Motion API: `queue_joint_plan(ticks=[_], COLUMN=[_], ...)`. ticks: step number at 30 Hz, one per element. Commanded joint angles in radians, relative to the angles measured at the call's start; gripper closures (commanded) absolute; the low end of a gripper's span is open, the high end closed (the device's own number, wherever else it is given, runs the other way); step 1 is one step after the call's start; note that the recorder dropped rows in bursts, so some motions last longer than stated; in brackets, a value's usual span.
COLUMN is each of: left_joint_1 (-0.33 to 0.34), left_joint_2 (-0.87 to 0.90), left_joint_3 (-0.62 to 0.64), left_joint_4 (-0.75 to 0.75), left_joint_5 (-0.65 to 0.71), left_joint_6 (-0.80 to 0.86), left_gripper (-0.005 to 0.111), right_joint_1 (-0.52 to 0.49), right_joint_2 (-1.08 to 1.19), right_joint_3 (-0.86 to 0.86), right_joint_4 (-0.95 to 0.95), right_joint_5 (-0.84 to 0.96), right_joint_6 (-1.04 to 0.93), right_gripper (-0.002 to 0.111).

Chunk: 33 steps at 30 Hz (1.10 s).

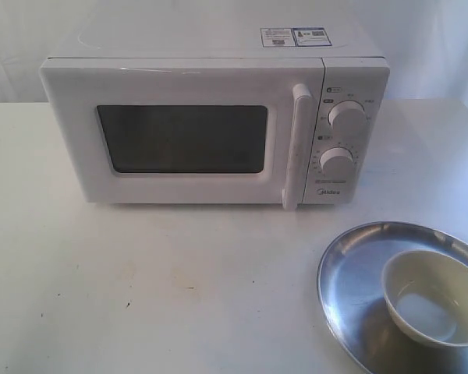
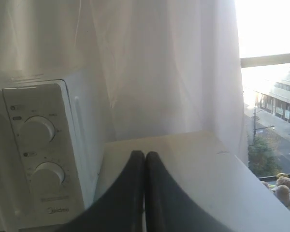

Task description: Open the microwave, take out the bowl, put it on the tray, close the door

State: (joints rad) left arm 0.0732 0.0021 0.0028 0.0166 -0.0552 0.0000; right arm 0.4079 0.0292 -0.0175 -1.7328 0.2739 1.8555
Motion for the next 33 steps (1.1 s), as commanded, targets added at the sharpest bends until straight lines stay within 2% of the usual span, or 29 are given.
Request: queue_joint_plan(ticks=[1, 7, 9, 16, 19, 24, 27, 33], left_joint_1=[-0.004, -0.004, -0.004, -0.004, -0.004, -0.004, -0.004, -0.004], left_joint_2=[-0.002, -0.002, -0.002, -0.002, -0.002, -0.002, -0.002, -0.002], left_joint_3=[-0.003, -0.003, -0.003, -0.003, -0.003, -0.003, -0.003, -0.003], left_joint_4=[-0.008, -0.008, -0.008, -0.008, -0.008, -0.008, -0.008, -0.008], left_joint_5=[-0.004, -0.004, -0.004, -0.004, -0.004, -0.006, -0.006, -0.006], left_joint_6=[0.0, 0.0, 0.0, 0.0, 0.0, 0.0, 0.0, 0.0], left_gripper=[0.107, 0.107, 0.107, 0.107, 0.107, 0.107, 0.107, 0.107], right_joint_1=[-0.007, -0.007, -0.007, -0.007, -0.01, -0.01, -0.01, -0.01], right_joint_2=[-0.005, -0.005, -0.005, -0.009, -0.029, -0.029, -0.029, -0.029], right_joint_3=[0.005, 0.002, 0.002, -0.03, -0.032, -0.019, 0.008, 0.017], right_joint_4=[-0.012, -0.012, 0.001, 0.593, 0.778, 1.185, 1.412, 1.636], right_joint_5=[-0.046, -0.073, -0.068, -0.094, -0.11, -0.293, -0.358, -0.399], right_joint_6=[0.075, 0.081, 0.024, -0.75, -0.973, -1.458, -1.657, -1.885], right_gripper=[0.108, 0.108, 0.108, 0.108, 0.108, 0.108, 0.108, 0.108])
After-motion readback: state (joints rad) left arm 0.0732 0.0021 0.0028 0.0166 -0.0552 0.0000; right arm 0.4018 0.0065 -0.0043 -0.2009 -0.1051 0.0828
